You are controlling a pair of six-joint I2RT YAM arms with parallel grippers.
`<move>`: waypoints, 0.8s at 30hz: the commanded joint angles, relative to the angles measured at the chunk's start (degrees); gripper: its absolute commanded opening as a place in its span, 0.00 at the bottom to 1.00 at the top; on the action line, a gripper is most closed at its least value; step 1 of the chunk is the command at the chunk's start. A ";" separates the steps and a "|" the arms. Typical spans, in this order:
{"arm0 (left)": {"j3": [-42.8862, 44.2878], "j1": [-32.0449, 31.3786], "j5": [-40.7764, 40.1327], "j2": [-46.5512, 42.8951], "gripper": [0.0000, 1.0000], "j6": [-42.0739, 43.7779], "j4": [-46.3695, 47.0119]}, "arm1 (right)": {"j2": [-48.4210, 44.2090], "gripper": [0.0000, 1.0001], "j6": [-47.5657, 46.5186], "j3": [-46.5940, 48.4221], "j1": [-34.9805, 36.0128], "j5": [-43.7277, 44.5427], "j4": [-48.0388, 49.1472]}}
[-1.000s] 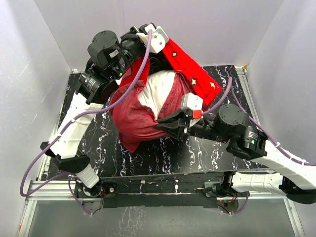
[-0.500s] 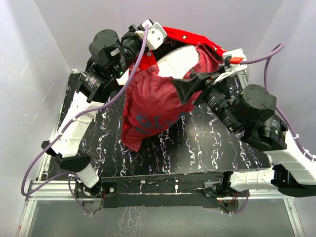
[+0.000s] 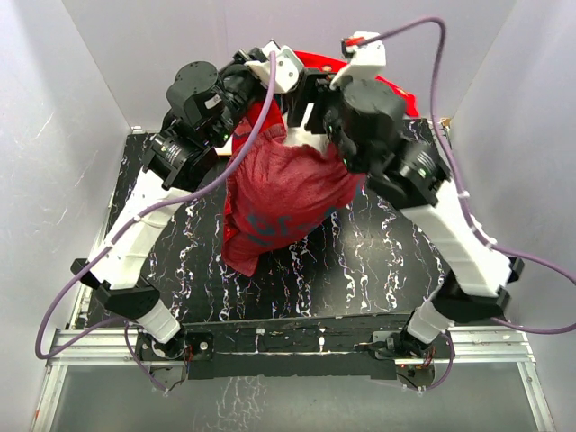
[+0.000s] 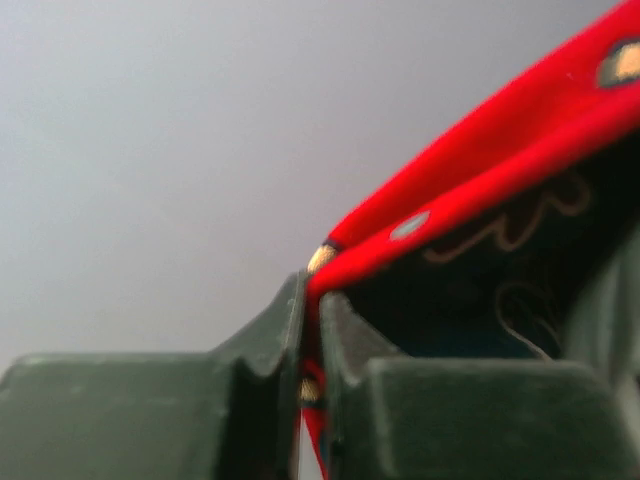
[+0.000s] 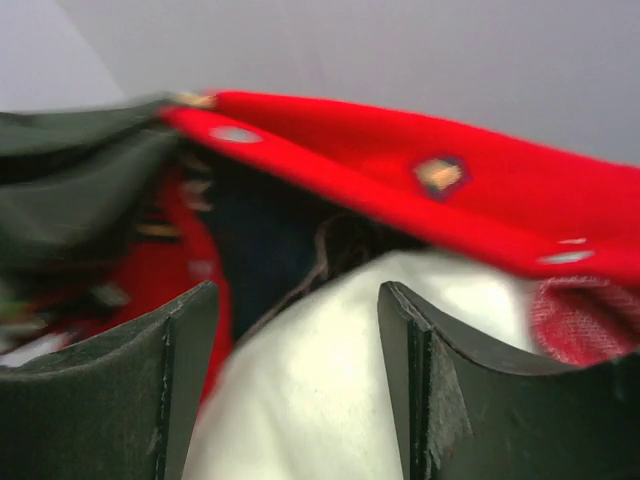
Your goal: Remove the pillowcase from the pillow
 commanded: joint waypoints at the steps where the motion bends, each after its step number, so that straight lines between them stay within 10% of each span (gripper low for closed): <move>1: -2.77 0.80 -6.33 -5.56 0.00 5.93 5.33 | 5.94 0.66 7.73 4.22 -13.76 -12.38 -11.34; 11: -8.76 1.80 -10.30 -5.90 0.00 11.28 5.92 | -3.11 0.67 2.64 -6.42 -16.40 -16.15 -3.55; 24: 3.83 4.41 -2.77 -0.76 0.00 -11.16 -10.24 | -7.17 0.72 4.41 -7.84 -18.42 -13.35 -9.71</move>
